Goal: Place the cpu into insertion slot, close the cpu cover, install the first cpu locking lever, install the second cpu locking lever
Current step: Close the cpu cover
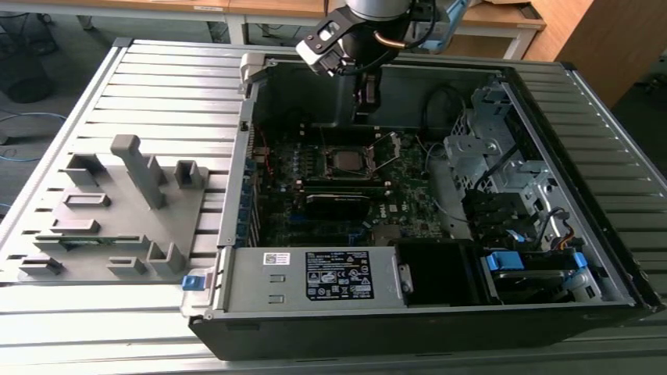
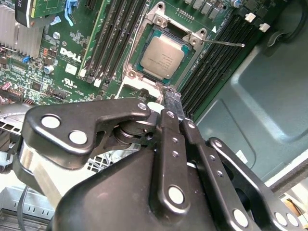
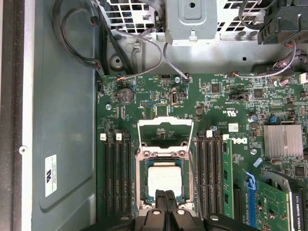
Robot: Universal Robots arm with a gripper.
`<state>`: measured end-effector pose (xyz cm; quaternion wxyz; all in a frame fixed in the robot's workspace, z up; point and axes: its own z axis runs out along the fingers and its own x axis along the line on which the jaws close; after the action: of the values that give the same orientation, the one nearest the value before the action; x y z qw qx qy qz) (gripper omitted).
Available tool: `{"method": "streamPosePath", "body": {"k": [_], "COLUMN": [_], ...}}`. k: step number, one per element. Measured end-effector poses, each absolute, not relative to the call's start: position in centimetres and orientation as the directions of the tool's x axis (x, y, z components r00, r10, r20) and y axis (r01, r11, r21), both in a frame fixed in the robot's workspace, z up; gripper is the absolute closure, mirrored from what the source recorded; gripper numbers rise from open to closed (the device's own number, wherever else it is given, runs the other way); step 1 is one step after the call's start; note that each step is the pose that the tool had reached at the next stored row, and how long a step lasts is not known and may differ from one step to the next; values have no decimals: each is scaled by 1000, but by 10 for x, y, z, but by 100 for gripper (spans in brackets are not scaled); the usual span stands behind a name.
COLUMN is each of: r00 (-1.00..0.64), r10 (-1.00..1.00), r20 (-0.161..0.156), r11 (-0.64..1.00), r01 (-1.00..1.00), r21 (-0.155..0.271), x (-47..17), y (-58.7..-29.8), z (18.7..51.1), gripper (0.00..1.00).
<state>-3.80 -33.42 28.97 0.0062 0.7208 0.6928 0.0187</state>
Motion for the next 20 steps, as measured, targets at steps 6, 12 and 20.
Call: {"method": "streamPosePath", "body": {"k": [6, 12, 20], "r00": [39, 39, 39], "r10": [999, 999, 999], "r20": [18, 18, 18], "r11": [-40, -40, -40], "r01": [999, 999, 999], "r21": [35, 35, 35], "x": [-32, -24, -20], "y": [-334, -334, -334], "z": [290, 290, 290], "gripper": [89, 89, 89]}}
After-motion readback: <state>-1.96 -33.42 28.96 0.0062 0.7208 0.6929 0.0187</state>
